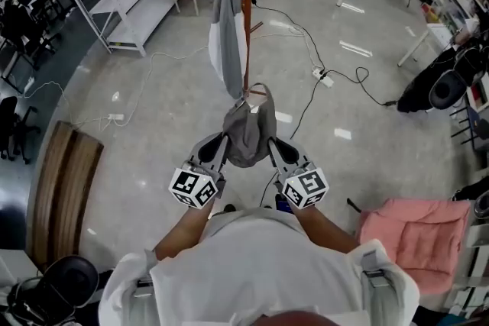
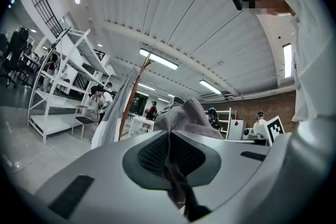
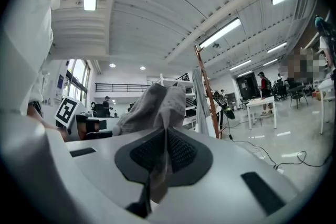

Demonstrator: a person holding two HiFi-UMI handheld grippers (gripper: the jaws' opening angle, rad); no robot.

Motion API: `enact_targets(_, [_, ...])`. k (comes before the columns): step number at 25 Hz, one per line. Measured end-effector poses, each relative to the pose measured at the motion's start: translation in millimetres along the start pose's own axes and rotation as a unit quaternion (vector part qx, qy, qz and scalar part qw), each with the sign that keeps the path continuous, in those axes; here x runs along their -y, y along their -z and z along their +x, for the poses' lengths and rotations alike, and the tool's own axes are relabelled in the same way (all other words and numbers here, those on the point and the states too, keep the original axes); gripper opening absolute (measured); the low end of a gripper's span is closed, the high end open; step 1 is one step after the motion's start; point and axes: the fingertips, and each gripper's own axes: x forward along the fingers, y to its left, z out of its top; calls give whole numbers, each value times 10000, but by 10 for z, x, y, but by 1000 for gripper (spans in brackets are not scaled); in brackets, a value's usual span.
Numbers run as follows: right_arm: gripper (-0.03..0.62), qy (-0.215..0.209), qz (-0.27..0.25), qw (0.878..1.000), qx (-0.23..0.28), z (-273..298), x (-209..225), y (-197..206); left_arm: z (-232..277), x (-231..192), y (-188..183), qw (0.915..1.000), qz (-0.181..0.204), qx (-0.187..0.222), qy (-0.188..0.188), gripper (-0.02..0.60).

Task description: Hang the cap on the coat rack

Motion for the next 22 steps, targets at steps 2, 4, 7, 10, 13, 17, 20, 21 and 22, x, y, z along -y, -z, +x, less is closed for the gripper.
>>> enact_targets(2, [29, 23, 12, 10000, -18, -10, -3, 40, -19, 13, 27, 10000, 41, -13, 9, 28])
enact_targets(4, [31, 50, 72, 10000, 4, -18, 18, 24, 2, 33, 19, 10000, 52, -26, 22, 28])
enact_targets(7, [31, 49, 149, 9999, -21, -82, 54, -31, 51, 96, 4, 10000, -49, -26, 50, 28])
enact_targets(10, [31, 29, 157, 9999, -47, -168, 61, -32, 50, 148, 32, 9997, -187, -17, 126, 28])
enact_targets(13, [31, -5, 142, 9999, -23, -258, 78, -45, 52, 219, 51, 9997, -190, -40, 165, 28])
enact_targets(17, [31, -80, -105, 9999, 0, -369, 125, -82, 123, 349, 64, 9997, -141, -12, 219, 28])
enact_targets(20, [31, -122, -325, 9994, 36, -442, 180, -138, 188, 428, 67, 9997, -131, 1, 222, 28])
enact_targets(21, [31, -151, -337, 9993, 42, -462, 204, -152, 208, 454, 61, 9997, -135, -1, 203, 28])
enact_targets(22, [31, -186, -324, 9993, 42, -479, 232, -161, 230, 482, 57, 9997, -137, -4, 180, 28])
